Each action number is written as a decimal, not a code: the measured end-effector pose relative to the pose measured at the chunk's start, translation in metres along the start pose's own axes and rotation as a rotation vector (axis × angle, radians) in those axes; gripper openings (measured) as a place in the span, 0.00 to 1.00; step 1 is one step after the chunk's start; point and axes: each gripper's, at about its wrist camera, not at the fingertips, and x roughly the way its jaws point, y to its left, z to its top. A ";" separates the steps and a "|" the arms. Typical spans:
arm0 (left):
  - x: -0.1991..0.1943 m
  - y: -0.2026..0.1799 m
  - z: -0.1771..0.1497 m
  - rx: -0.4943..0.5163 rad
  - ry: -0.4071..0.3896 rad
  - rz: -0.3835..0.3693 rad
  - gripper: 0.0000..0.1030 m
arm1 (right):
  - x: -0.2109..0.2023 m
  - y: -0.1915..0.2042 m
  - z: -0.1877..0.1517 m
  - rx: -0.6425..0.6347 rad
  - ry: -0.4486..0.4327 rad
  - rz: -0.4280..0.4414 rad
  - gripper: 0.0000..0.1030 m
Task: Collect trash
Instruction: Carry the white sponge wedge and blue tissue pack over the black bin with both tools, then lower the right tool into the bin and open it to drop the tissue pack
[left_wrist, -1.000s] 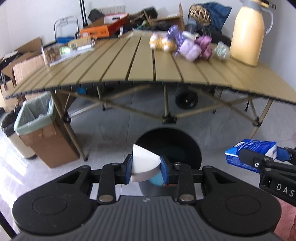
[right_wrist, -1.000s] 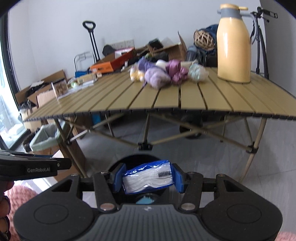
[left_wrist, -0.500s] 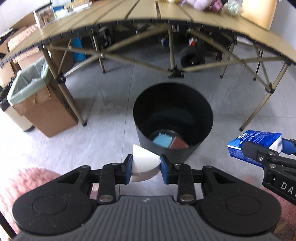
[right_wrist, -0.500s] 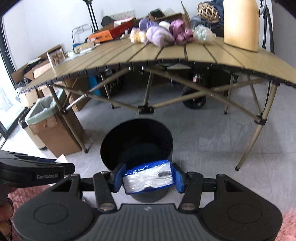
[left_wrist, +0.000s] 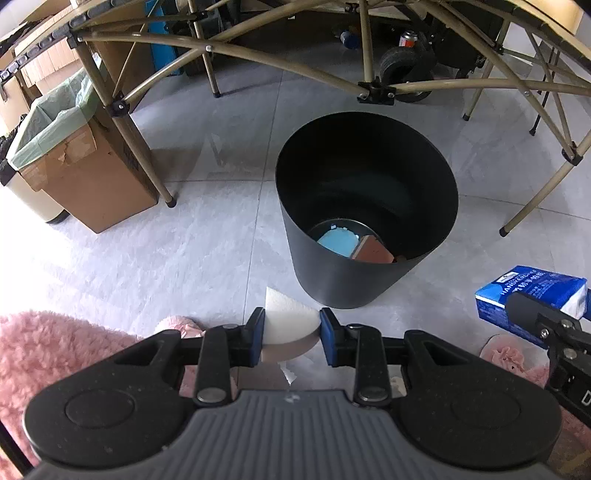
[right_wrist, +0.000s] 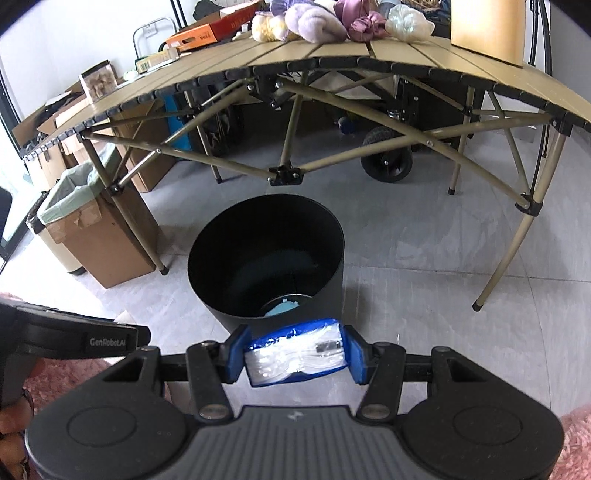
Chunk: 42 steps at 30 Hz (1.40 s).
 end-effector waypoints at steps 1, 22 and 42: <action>0.002 0.000 0.001 -0.002 0.003 0.001 0.30 | 0.002 -0.001 0.000 0.001 0.003 -0.002 0.51; 0.033 0.015 0.023 -0.073 0.033 0.028 0.30 | 0.045 -0.002 0.029 -0.042 -0.008 0.009 0.51; 0.043 0.048 0.059 -0.183 -0.019 0.107 0.30 | 0.112 0.018 0.094 -0.120 0.008 0.028 0.51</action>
